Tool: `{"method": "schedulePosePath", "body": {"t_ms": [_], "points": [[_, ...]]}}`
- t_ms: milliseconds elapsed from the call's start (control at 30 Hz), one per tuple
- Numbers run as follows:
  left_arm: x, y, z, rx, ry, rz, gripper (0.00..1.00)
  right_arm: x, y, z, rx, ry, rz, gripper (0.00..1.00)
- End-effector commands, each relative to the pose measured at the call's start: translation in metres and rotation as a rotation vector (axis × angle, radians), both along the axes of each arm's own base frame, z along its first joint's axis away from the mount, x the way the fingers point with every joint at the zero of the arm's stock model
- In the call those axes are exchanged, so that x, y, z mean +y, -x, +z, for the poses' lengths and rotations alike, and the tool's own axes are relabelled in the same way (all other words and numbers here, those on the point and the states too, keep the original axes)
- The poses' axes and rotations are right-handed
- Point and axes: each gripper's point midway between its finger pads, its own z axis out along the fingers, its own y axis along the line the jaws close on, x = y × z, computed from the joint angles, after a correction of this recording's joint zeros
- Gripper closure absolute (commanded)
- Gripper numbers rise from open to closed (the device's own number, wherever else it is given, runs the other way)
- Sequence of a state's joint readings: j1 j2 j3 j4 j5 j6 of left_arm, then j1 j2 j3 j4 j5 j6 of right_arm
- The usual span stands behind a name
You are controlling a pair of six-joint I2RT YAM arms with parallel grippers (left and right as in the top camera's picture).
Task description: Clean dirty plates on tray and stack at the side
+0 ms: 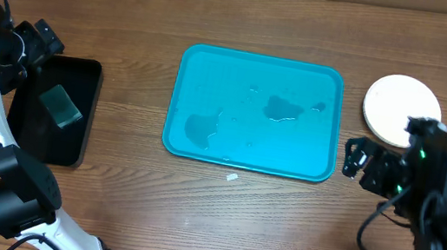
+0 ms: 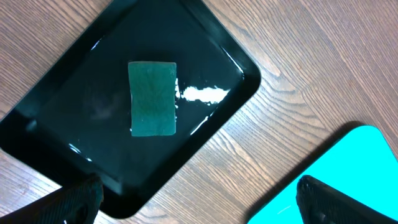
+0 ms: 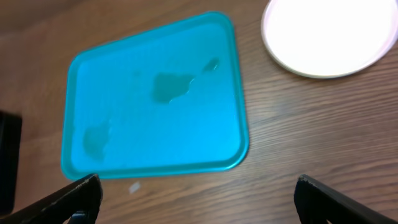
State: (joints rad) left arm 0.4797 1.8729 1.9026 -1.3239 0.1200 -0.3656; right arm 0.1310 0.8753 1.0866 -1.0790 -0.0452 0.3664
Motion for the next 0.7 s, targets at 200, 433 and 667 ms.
{"method": "schedulePosePath", "body": {"t_ms": [200, 433, 667], "points": [[-0.002, 0.0, -0.005, 0.012, 0.013, -0.007, 0.0, -0.02, 0.007, -0.035, -0.257, -0.032, -0.077, 0.0], [-0.002, 0.0, -0.005, 0.012, 0.013, -0.007, 0.0, -0.024, 0.008, -0.047, -0.422, -0.072, -0.082, 0.0], [-0.002, 0.0, -0.005, 0.012, 0.013, -0.007, 0.0, -0.027, 0.009, -0.036, -0.576, -0.068, -0.088, 0.0]]}}
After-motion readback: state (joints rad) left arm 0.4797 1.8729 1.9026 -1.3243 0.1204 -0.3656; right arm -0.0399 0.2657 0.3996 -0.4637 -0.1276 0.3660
